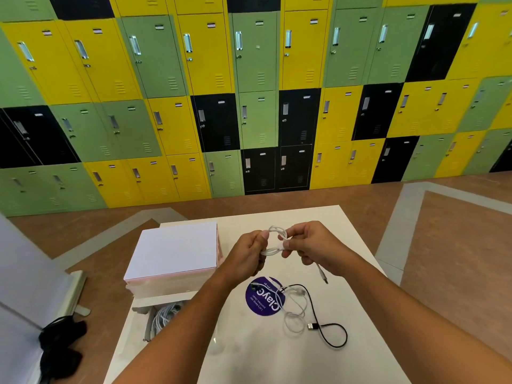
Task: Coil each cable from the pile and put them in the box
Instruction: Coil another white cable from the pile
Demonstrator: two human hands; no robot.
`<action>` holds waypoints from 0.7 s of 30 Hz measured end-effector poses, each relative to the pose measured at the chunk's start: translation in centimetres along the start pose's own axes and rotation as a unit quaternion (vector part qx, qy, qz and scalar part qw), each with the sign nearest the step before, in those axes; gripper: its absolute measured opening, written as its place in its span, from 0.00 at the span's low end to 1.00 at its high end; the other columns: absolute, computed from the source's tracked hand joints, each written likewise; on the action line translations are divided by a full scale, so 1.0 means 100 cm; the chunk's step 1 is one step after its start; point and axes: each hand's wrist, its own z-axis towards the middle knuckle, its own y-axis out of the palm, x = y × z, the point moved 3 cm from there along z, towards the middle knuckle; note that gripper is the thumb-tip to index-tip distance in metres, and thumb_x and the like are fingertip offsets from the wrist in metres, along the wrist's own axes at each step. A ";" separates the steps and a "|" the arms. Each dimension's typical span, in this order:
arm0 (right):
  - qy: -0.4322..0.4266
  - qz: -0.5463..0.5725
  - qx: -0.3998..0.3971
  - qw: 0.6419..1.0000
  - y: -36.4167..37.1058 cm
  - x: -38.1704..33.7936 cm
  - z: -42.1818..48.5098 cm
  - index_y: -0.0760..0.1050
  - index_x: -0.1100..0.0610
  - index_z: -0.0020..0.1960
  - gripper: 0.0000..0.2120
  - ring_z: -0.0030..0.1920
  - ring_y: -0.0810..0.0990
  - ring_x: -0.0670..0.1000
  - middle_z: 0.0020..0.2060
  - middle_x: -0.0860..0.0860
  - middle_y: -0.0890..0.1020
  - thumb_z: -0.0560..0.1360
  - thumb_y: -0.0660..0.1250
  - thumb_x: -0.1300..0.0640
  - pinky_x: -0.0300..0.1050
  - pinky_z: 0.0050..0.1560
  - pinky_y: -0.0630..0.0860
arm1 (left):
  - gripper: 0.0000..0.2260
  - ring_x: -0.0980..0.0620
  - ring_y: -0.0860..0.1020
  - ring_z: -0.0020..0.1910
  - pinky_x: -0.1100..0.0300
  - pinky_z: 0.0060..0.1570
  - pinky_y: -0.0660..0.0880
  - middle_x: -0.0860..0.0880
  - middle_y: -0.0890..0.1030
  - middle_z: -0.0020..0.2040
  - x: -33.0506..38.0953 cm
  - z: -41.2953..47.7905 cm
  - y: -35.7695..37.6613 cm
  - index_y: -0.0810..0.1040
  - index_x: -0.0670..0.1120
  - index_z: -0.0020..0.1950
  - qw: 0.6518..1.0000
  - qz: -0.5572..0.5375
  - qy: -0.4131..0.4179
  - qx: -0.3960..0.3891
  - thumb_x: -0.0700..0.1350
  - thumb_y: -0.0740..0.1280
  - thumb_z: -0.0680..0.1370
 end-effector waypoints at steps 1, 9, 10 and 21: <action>-0.014 -0.006 0.008 1.000 -0.001 0.001 0.000 0.82 0.60 0.53 0.05 0.31 0.71 0.50 0.39 0.57 0.87 0.78 0.69 0.62 0.43 0.31 0.70 | 0.17 0.56 0.63 0.25 0.62 0.25 0.63 0.54 0.66 0.27 -0.002 0.001 -0.002 0.67 0.45 0.41 1.000 -0.020 -0.010 0.018 0.52 0.54 0.86; -0.071 0.056 0.050 0.995 -0.015 0.011 -0.006 0.82 0.59 0.50 0.12 0.29 0.60 0.47 0.28 0.49 0.65 0.83 0.62 0.56 0.42 0.29 0.59 | 0.18 0.54 0.59 0.26 0.63 0.26 0.60 0.53 0.62 0.27 -0.010 0.005 -0.017 0.64 0.44 0.41 0.986 -0.131 -0.058 0.086 0.52 0.54 0.86; -0.073 0.071 0.052 0.993 -0.014 0.011 -0.007 0.81 0.59 0.50 0.13 0.29 0.60 0.47 0.29 0.49 0.64 0.84 0.60 0.55 0.42 0.29 0.59 | 0.18 0.53 0.59 0.27 0.63 0.26 0.60 0.52 0.62 0.27 -0.009 0.005 -0.016 0.64 0.44 0.40 0.985 -0.137 -0.058 0.086 0.52 0.54 0.86; -0.110 -0.007 0.129 0.986 -0.003 0.010 -0.005 0.85 0.55 0.48 0.09 0.36 0.78 0.47 0.35 0.48 0.82 0.80 0.66 0.60 0.41 0.37 0.76 | 0.18 0.57 0.58 0.24 0.65 0.22 0.55 0.51 0.61 0.27 0.013 0.006 0.003 0.65 0.46 0.39 0.919 -0.370 -0.105 0.086 0.51 0.53 0.86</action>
